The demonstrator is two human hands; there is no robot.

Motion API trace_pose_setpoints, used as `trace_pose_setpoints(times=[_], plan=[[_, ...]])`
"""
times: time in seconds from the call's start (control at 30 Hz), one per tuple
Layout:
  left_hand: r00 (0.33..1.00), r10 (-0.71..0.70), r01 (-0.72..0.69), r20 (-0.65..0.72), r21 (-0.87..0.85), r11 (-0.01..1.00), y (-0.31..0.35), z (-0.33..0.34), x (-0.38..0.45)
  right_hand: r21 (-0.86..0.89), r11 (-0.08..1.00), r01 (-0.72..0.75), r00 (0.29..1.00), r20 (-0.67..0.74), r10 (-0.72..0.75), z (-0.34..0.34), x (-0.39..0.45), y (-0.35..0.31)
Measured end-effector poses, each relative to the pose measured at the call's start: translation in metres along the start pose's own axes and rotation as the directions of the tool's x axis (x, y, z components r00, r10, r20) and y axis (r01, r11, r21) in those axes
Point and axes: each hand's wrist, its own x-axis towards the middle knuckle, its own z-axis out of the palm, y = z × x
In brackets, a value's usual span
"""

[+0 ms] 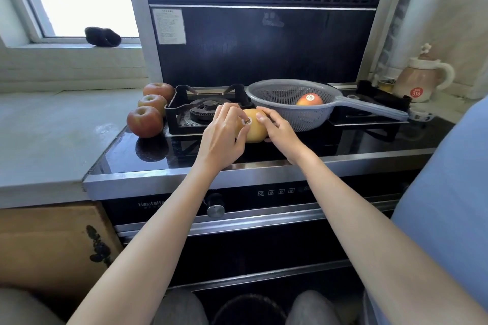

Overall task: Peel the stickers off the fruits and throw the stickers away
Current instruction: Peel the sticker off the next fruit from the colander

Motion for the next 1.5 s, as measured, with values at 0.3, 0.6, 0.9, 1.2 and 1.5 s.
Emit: trace_pose_setpoints(times=[0.3, 0.6, 0.9, 1.2, 1.5], plan=[[1.0, -0.025, 0.025, 0.015, -0.008, 1.0, -0.0015, -0.0002, -0.0008, 0.015, 1.0, -0.007, 1.0, -0.016, 0.007, -0.0001, 0.0005, 0.0005], [1.0, 0.004, -0.004, 0.012, 0.015, 1.0, -0.0021, -0.0003, -0.0006, -0.005, 1.0, 0.0, 1.0, -0.022, 0.0, -0.0005, 0.0013, 0.0019], [1.0, -0.024, 0.024, 0.02, -0.016, 1.0, 0.0002, -0.0012, -0.0007, -0.013, 1.0, -0.002, 1.0, -0.024, 0.002, -0.0003, 0.0003, 0.0009], [0.999, -0.04, 0.04, -0.028, 0.005, 0.999, -0.0006, 0.0003, 0.0012, -0.02, 1.0, -0.002, 0.999, -0.035, 0.002, 0.0004, 0.0, -0.0003], [0.999, -0.039, 0.04, -0.031, 0.031, 0.999, -0.0049, 0.0033, 0.0027, -0.041, 0.999, 0.002, 1.0, -0.027, -0.003, 0.0006, -0.0003, -0.0007]])
